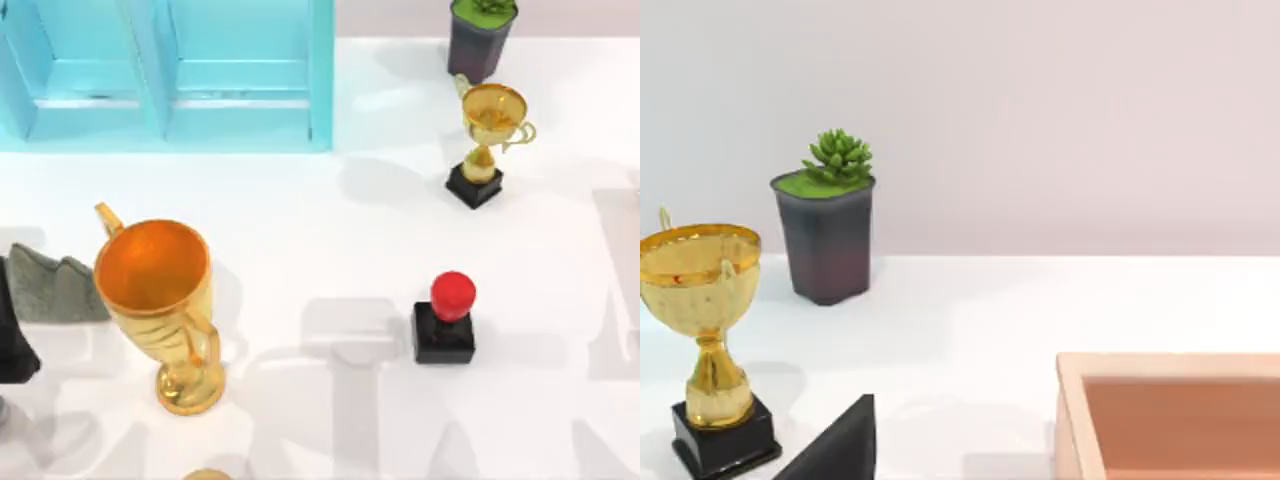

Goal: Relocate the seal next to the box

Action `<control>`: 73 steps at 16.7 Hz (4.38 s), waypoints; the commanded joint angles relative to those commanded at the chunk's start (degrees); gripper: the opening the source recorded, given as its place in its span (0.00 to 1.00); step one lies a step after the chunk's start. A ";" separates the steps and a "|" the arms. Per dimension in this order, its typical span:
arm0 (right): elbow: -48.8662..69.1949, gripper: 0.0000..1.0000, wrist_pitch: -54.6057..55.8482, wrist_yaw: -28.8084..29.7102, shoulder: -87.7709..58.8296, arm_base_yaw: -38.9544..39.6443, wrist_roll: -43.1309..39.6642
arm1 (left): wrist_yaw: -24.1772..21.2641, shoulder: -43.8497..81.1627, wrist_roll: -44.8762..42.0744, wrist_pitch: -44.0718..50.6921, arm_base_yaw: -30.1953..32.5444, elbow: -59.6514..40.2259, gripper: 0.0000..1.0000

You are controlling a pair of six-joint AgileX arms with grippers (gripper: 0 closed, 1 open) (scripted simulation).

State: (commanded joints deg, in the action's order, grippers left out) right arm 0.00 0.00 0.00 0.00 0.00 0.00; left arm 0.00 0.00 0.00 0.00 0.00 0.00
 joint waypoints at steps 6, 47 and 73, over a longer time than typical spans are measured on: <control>5.86 1.00 -4.97 0.24 -5.84 4.02 3.38 | 0.00 0.00 0.00 0.00 0.00 0.00 1.00; 81.85 1.00 -55.87 0.09 -115.97 34.98 35.95 | 0.00 0.00 0.00 0.00 0.00 0.00 1.00; 82.03 0.00 -56.05 0.09 -115.86 34.87 36.03 | 0.00 0.00 0.00 0.00 0.00 0.00 1.00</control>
State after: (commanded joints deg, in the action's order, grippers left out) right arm 82.03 -56.05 0.09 -115.86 34.87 36.03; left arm 0.00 0.00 0.00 0.00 0.00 0.00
